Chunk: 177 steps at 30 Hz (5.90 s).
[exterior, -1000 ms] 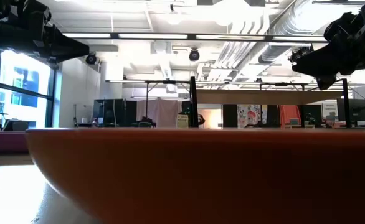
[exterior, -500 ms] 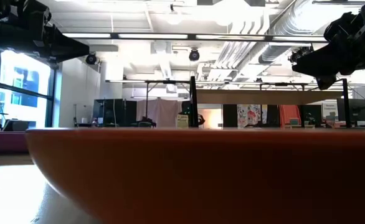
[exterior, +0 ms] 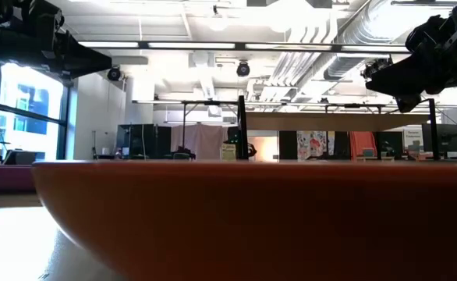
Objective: Place and stack plates onto a shelf
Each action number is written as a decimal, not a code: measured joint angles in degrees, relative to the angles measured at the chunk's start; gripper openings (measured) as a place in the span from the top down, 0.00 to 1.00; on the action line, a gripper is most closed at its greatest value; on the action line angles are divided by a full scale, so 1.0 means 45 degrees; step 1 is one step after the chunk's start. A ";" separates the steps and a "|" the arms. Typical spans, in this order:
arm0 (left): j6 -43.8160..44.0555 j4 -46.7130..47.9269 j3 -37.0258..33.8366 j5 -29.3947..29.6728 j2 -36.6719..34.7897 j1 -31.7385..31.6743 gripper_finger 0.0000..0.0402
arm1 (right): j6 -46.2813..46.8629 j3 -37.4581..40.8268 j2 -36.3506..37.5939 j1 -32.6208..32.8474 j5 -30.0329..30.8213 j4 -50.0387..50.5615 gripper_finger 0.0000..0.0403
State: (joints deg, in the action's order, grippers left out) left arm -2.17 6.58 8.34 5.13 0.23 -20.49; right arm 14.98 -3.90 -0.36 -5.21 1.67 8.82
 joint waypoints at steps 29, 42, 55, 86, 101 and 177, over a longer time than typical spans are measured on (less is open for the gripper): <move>0.0005 -0.0004 0.0000 0.0000 0.0002 0.0001 0.71 | 0.0000 0.0000 0.0000 0.0005 0.0000 0.0005 0.77; 0.3709 -0.0086 0.0000 0.0003 0.0002 0.0000 0.71 | 0.0000 0.0000 0.0000 0.0003 0.0000 0.0002 0.77; 0.4012 -0.0198 0.0000 0.0104 0.0004 0.0000 0.71 | -0.0005 0.0000 0.0000 0.0002 0.0000 0.0000 0.77; 0.6128 -0.4184 0.0000 0.2332 0.0005 0.0000 0.71 | 0.1239 0.0005 0.0005 0.0005 0.0602 -0.4506 0.77; 0.6144 -0.7276 0.0320 0.1753 0.0487 0.0000 0.71 | 0.0518 -0.1189 -0.0151 0.0005 0.0426 -0.6255 0.77; 0.6001 0.1601 0.6033 -0.2963 0.8024 0.0005 0.71 | 1.0037 -1.0197 -1.8209 0.3385 -0.2365 0.8038 0.60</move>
State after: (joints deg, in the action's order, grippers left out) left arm 24.83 13.79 35.48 -8.21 36.34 -20.47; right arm 60.15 -49.79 -82.30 10.02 -8.97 44.99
